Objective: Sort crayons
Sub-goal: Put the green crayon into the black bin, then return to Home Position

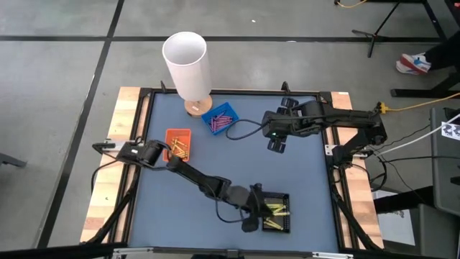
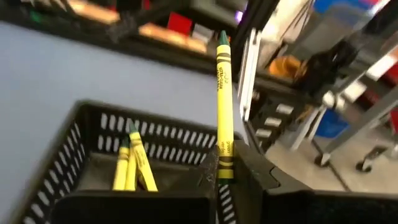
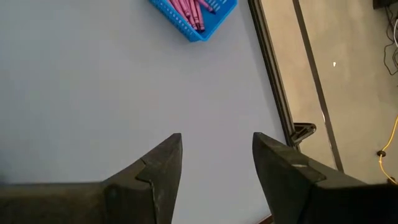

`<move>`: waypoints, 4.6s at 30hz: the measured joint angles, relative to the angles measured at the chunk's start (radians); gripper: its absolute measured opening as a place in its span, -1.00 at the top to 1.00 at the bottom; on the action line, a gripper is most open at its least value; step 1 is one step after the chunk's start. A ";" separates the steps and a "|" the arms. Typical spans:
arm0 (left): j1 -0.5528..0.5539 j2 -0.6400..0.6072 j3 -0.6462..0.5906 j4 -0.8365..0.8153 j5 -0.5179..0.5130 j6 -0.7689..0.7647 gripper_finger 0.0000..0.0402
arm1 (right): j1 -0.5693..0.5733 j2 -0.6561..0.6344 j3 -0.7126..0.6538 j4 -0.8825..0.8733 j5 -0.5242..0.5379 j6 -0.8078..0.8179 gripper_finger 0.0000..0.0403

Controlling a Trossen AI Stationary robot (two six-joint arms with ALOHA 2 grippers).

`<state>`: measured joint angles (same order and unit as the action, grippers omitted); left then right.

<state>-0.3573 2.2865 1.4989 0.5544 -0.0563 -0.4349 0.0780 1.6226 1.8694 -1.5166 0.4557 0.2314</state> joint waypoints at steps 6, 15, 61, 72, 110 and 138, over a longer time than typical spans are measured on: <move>0.000 0.014 0.083 -0.138 -0.019 0.001 0.90 | 0.000 0.000 0.000 -0.001 -0.002 0.000 0.03; 0.012 0.015 0.082 -0.157 -0.029 -0.013 0.72 | 0.000 0.000 0.000 -0.001 -0.003 0.000 0.03; 0.063 -1.200 0.046 -1.271 -0.453 0.333 1.00 | 0.001 -0.613 -0.431 0.231 -0.110 0.051 0.35; -0.052 -1.548 -0.408 -1.147 -0.607 0.289 1.00 | 0.001 -1.014 -0.960 0.706 -0.213 0.022 0.77; 0.207 -2.194 -1.316 -0.607 -0.290 0.389 1.00 | 0.000 -1.475 -1.756 1.478 -0.423 -0.106 0.99; 0.370 -2.223 -1.492 -0.454 -0.069 0.467 1.00 | 0.000 -1.596 -1.862 1.567 -0.449 -0.137 0.99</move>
<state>0.0127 0.0639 0.0071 0.1004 -0.1249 0.0316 0.0780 0.0269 0.0071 0.0505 0.0065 0.0949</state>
